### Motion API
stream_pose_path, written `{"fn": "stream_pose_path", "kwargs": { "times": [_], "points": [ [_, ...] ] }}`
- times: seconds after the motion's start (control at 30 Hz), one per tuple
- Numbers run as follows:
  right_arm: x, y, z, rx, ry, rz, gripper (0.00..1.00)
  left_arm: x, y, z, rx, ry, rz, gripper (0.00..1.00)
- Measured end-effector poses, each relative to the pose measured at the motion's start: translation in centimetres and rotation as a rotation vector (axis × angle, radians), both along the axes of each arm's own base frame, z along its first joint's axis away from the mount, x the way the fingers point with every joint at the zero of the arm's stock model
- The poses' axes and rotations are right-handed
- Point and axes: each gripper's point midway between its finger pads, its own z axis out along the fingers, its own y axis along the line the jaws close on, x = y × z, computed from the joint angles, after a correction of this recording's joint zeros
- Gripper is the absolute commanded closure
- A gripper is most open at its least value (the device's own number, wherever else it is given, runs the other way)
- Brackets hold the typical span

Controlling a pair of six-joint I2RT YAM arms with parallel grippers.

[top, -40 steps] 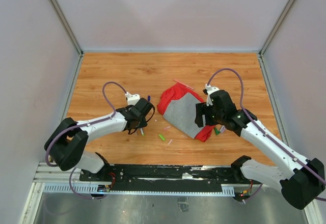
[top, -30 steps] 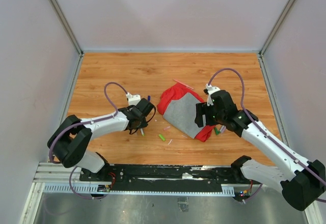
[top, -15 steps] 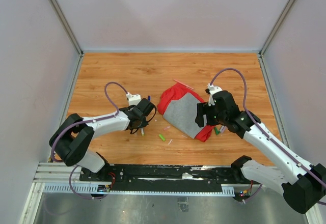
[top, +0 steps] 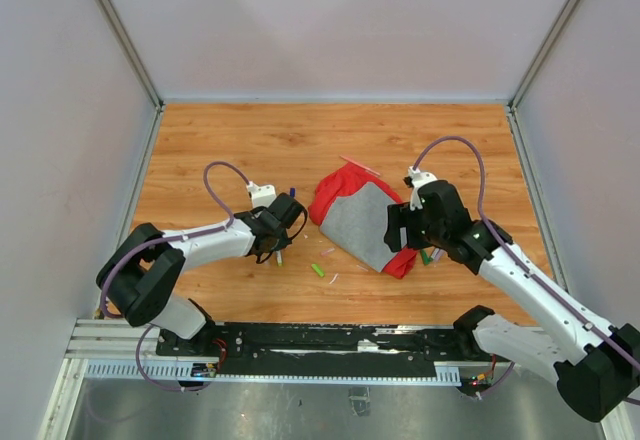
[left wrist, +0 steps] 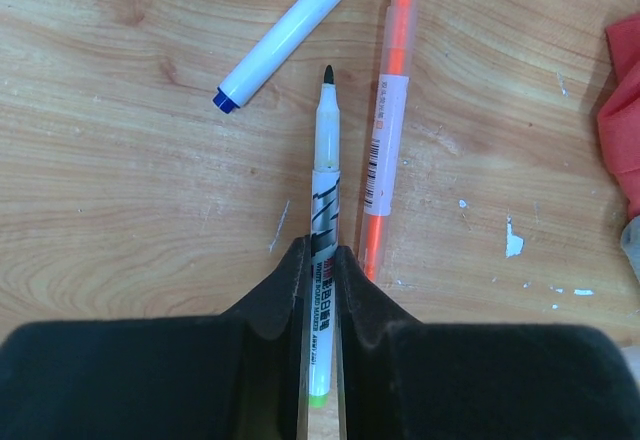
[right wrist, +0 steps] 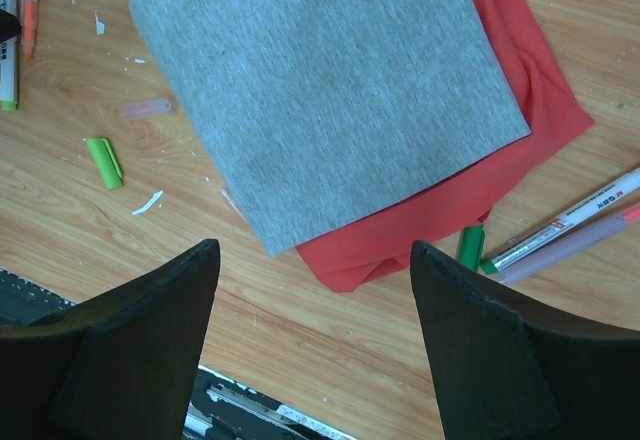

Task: Insert the pens into the pen caps
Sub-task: Pick up the pen from the center of the board.

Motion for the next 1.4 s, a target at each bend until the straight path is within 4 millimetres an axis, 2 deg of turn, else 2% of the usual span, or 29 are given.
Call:
{"fn": "stream_pose_path", "kwargs": {
  "times": [0.17,0.4,0.5,0.6,0.77,1.13,1.23,1.4],
  "points": [
    [0.0,0.0,0.4,0.01,-0.014,0.0,0.22,-0.1,0.1,0.1,-0.005,-0.006,0.006,1.0],
    [-0.1,0.0,1.1,0.037,-0.04,-0.006,0.12,-0.4,0.6,0.7,0.006,-0.008,0.005,0.99],
    [-0.2,0.0,1.4,0.06,-0.06,-0.015,0.1,-0.4,0.7,1.8,-0.001,-0.031,-0.005,1.0],
    [-0.1,0.1,2.3,0.103,-0.103,-0.025,0.01,-0.1,0.5,3.6,-0.026,-0.076,-0.024,0.99],
    [0.1,0.4,3.9,0.182,-0.171,-0.047,0.02,0.4,0.1,6.4,-0.06,-0.141,-0.06,1.0],
    [0.3,0.2,5.7,0.3,-0.27,-0.112,0.02,-0.9,-2.8,10.9,-0.131,-0.26,-0.207,1.0],
    [0.2,0.7,6.1,0.334,-0.283,-0.091,0.0,-1.5,-4.1,11.9,-0.147,-0.29,-0.265,0.99],
    [-0.4,2.5,6.4,0.412,-0.275,-0.008,0.06,-2.7,-6.7,13.4,-0.157,-0.334,-0.388,1.0]
  ]
}}
